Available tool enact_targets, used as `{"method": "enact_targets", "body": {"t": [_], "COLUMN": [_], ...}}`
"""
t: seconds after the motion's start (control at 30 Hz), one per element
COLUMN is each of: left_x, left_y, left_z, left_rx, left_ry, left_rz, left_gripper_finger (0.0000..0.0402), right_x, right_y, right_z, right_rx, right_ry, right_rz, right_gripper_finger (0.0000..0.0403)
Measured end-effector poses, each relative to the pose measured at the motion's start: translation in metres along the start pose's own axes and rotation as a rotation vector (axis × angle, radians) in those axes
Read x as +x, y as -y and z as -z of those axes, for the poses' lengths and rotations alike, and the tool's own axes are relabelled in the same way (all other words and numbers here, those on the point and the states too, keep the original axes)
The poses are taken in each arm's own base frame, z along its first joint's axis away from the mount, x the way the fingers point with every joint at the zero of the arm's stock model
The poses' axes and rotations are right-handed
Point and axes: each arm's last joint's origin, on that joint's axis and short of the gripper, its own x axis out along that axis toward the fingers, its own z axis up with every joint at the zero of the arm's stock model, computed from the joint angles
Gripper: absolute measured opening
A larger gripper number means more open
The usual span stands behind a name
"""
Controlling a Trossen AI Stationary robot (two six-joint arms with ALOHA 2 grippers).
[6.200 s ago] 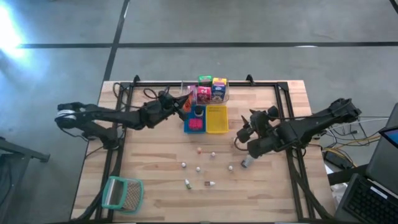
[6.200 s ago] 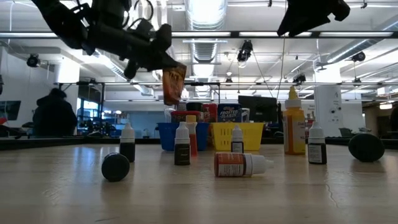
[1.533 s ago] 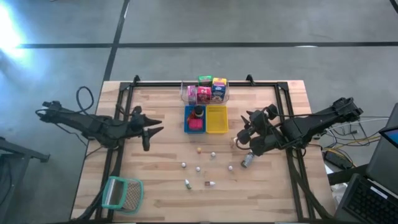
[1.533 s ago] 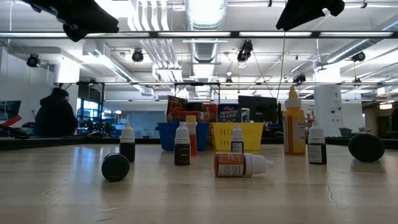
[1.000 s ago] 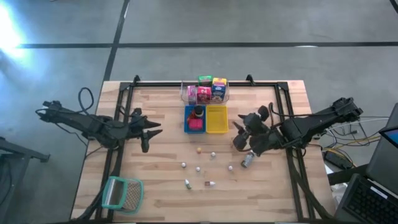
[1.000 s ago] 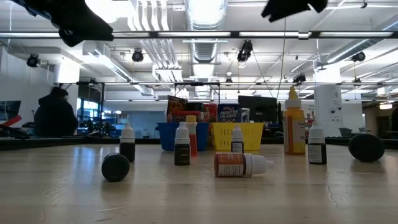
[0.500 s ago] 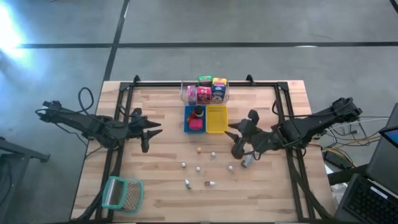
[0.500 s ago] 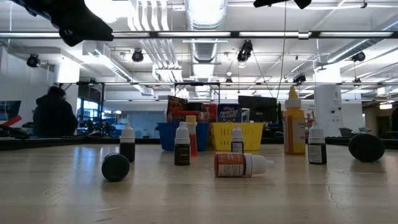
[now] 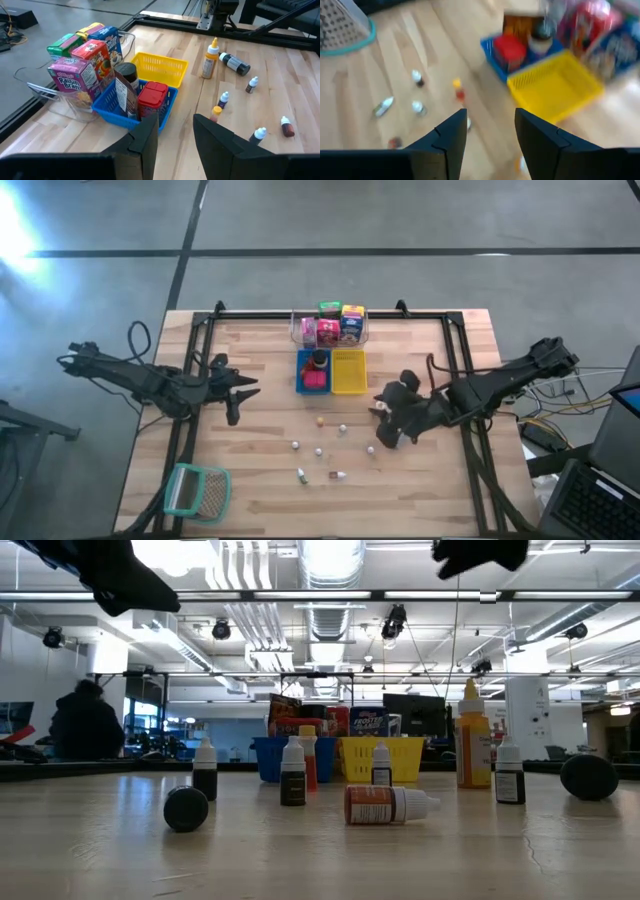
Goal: Pick & Place Kitchen Items
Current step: Put the small black food coloring bottle into the yellow bin
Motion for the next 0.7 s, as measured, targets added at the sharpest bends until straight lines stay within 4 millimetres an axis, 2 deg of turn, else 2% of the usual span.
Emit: {"method": "enact_targets", "body": {"t": [0.1,0.23,0.57,0.7], "left_x": [0.000,0.000,0.001,0.001], "left_y": [0.000,0.000,0.000,0.001], "left_z": [0.000,0.000,0.000,0.000], "left_rx": [0.005,0.004,0.011,0.012], "left_ry": [0.000,0.001,-0.003,-0.005], "left_rz": [0.000,-0.001,-0.003,-0.004], "left_gripper_finger": [0.0129,0.0129,0.0129,0.0129], "right_x": [-0.005,-0.006,0.004,0.005], "right_y": [0.009,0.013,0.015,0.012], "right_z": [0.007,0.012,0.010,0.009], "right_rx": [0.048,0.096,0.082,0.080], "right_ry": [-0.133,-0.206,-0.180,-0.195], "right_rz": [0.054,0.094,0.139,0.085], "right_gripper_finger": [0.0174,0.0187,0.0197,0.0188]}}
